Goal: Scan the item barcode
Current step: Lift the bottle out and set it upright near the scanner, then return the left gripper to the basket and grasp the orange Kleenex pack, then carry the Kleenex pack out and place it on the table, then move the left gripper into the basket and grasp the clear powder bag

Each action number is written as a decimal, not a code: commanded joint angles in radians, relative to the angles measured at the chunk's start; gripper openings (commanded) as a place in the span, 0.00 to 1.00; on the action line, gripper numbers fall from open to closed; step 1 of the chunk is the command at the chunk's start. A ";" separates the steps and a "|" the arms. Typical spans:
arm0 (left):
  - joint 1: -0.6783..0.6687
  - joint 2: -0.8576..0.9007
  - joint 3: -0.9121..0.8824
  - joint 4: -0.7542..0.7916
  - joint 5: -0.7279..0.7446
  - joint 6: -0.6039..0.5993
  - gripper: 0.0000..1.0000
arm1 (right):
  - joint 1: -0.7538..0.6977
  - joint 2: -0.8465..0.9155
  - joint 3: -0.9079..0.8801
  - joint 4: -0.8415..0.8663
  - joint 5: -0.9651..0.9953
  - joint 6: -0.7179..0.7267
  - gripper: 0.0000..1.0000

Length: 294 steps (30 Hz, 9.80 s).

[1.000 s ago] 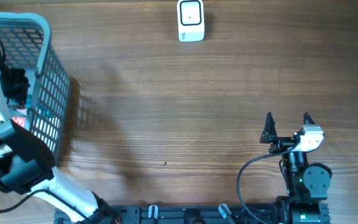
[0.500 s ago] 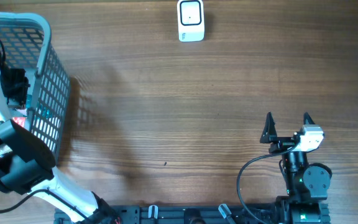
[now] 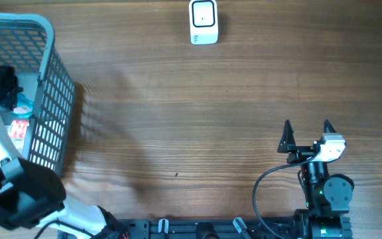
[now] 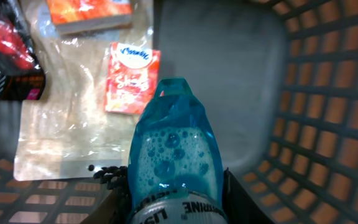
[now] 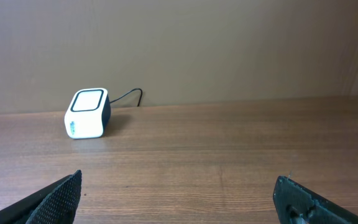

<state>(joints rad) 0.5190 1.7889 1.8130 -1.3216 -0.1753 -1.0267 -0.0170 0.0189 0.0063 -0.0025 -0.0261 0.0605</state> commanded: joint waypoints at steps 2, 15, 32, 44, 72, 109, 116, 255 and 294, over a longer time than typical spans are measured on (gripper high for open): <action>0.000 -0.230 0.028 0.071 -0.026 0.002 0.04 | -0.003 -0.002 -0.001 0.003 -0.019 0.018 1.00; -0.303 -0.560 0.027 0.278 0.433 0.000 0.04 | -0.003 -0.002 -0.001 0.003 -0.019 0.018 1.00; -1.066 0.140 0.024 0.225 0.245 0.000 0.04 | -0.003 -0.002 -0.001 0.003 -0.019 0.018 1.00; -1.191 0.274 0.024 0.320 0.207 -0.002 0.59 | -0.003 -0.002 -0.001 0.003 -0.019 0.018 1.00; -0.941 -0.005 0.132 0.332 0.230 0.191 0.66 | -0.003 -0.002 -0.001 0.003 -0.019 0.018 1.00; 0.211 0.090 -0.296 0.173 0.155 0.265 0.77 | -0.003 -0.002 -0.001 0.003 -0.019 0.018 1.00; 0.211 0.091 -0.460 0.415 0.156 0.265 0.74 | -0.003 -0.002 -0.001 0.003 -0.019 0.018 1.00; 0.155 -0.109 0.230 -0.159 0.071 0.289 1.00 | -0.003 -0.002 -0.001 0.003 -0.019 0.018 1.00; 0.114 -0.021 -0.739 0.597 0.089 0.200 0.44 | -0.003 -0.002 -0.001 0.003 -0.019 0.018 1.00</action>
<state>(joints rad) 0.6357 1.7596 1.1034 -0.7288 -0.1368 -0.8192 -0.0170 0.0204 0.0063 -0.0025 -0.0299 0.0639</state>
